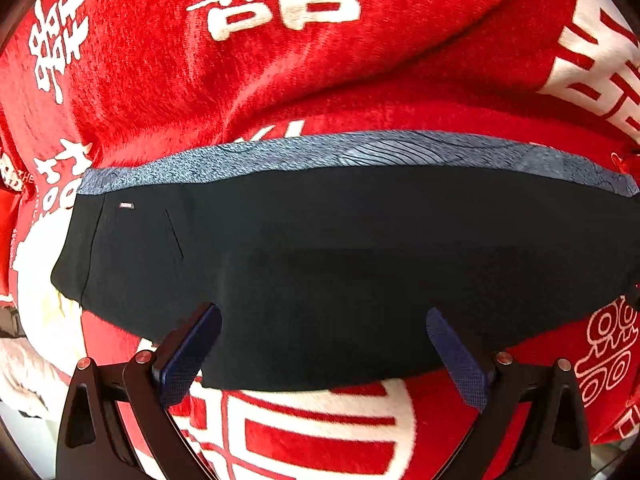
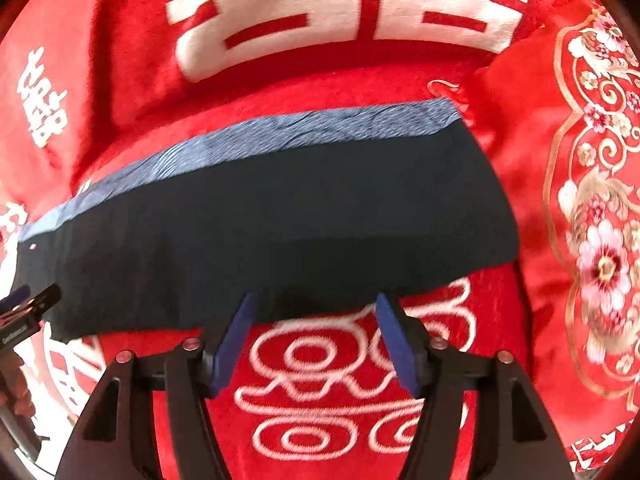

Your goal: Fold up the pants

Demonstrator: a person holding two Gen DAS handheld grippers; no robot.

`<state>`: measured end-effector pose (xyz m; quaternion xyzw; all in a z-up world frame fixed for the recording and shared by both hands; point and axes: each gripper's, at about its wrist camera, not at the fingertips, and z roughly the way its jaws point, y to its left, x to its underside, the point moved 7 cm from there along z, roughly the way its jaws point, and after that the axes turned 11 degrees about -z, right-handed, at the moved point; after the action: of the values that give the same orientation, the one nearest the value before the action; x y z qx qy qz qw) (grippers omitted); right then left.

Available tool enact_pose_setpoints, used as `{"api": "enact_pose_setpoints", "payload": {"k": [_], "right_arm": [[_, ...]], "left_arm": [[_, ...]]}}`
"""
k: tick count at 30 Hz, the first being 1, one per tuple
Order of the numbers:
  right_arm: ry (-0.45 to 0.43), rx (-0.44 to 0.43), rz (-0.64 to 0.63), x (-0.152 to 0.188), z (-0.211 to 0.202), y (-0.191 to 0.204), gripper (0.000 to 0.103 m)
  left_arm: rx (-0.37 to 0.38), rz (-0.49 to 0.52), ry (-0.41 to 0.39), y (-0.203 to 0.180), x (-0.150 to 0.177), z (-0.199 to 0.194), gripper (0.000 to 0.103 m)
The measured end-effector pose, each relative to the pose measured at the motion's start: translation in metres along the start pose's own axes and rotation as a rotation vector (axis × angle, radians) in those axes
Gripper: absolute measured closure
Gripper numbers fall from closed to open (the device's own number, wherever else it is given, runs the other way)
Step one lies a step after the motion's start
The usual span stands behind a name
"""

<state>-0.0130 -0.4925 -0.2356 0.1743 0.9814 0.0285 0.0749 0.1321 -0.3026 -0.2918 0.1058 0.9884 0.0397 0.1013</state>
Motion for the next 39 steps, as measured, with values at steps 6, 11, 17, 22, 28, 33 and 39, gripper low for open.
{"api": "enact_pose_setpoints", "payload": {"k": [6, 11, 17, 22, 28, 33, 39], "right_arm": [[0.016, -0.018, -0.034, 0.026, -0.01, 0.018, 0.029], [0.01, -0.03, -0.027, 0.023, -0.02, 0.016, 0.026], [0.023, -0.034, -0.004, 0.017, -0.016, -0.008, 0.026], [0.028, -0.032, -0.001, 0.022, -0.015, -0.011, 0.026], [0.028, -0.035, 0.003, 0.025, -0.014, -0.012, 0.026], [0.027, -0.04, 0.011, 0.026, -0.015, -0.013, 0.026], [0.022, -0.037, 0.01, 0.025, -0.013, -0.013, 0.026]], "left_arm": [[-0.01, 0.029, 0.009, -0.022, 0.013, -0.011, 0.0], [-0.014, 0.042, 0.021, -0.035, 0.017, -0.014, 0.0], [-0.024, 0.062, 0.036, -0.048, 0.019, -0.017, 0.0], [-0.026, 0.082, 0.043, -0.059, 0.022, -0.018, 0.0], [-0.028, 0.1, 0.051, -0.069, 0.025, -0.019, 0.0], [-0.02, 0.108, 0.053, -0.075, 0.027, -0.021, 0.0], [-0.016, 0.12, 0.056, -0.082, 0.03, -0.021, 0.0]]}}
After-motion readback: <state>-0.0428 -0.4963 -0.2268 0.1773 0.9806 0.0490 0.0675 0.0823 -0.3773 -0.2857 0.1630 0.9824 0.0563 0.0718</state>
